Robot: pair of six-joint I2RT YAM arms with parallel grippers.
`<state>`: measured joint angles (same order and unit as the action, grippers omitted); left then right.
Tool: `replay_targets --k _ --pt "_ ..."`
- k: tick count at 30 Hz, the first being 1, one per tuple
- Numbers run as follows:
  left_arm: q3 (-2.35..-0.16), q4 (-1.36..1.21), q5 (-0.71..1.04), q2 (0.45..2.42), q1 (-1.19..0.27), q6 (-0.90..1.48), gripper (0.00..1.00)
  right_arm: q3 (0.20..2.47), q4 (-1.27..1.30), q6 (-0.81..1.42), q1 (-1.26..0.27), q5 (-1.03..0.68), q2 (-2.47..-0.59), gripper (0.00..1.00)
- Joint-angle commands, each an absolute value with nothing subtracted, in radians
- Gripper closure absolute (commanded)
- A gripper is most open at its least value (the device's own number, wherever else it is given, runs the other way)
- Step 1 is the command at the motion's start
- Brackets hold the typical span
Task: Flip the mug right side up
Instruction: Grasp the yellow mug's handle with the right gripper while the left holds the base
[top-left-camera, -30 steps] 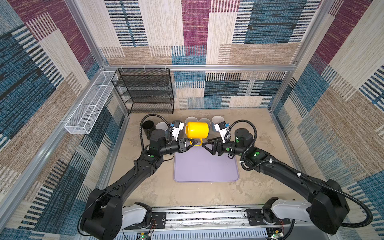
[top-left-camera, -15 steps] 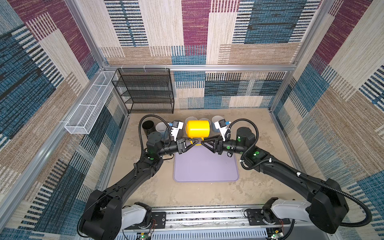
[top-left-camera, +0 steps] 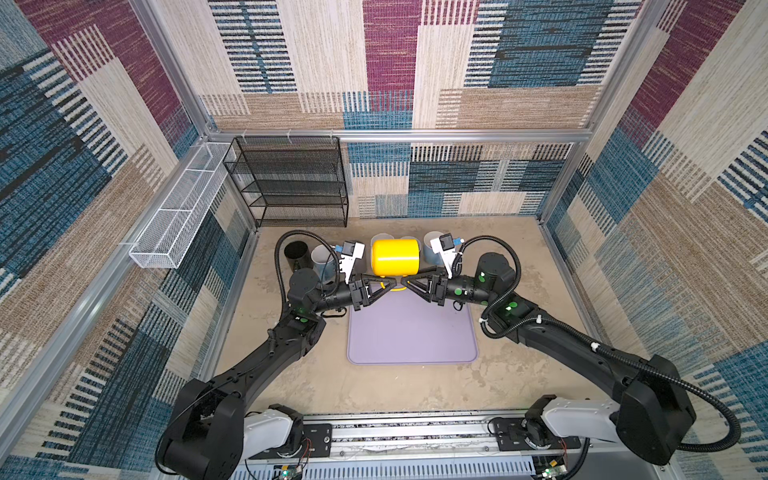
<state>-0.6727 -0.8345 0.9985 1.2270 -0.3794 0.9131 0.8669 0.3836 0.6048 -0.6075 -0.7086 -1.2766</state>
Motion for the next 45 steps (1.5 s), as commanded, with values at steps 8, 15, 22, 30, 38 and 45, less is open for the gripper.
replay_targets --k 8,15,22,30,38,45 --pt "-0.672 -0.948 1.025 1.22 -0.378 0.927 1.0 0.854 0.613 0.721 -0.609 -0.801 -1.292 0.65" --pt "-0.666 -0.949 1.019 1.217 -0.379 0.927 1.0 0.849 0.669 0.758 -0.609 -0.826 -1.299 0.67" --pt "-0.667 -0.946 1.019 1.221 -0.379 0.927 1.0 0.844 0.724 0.788 -0.609 -0.847 -1.314 0.71" --pt "-0.664 -0.955 1.019 1.228 -0.38 0.931 1.0 0.845 0.749 0.804 -0.609 -0.859 -1.319 0.72" --pt "-0.666 -0.977 1.024 1.244 -0.383 0.947 1.0 0.849 0.761 0.81 -0.609 -0.862 -1.327 0.73" --pt "-0.667 -0.976 1.031 1.244 -0.385 0.946 1.0 0.851 0.768 0.814 -0.609 -0.862 -1.331 0.73"
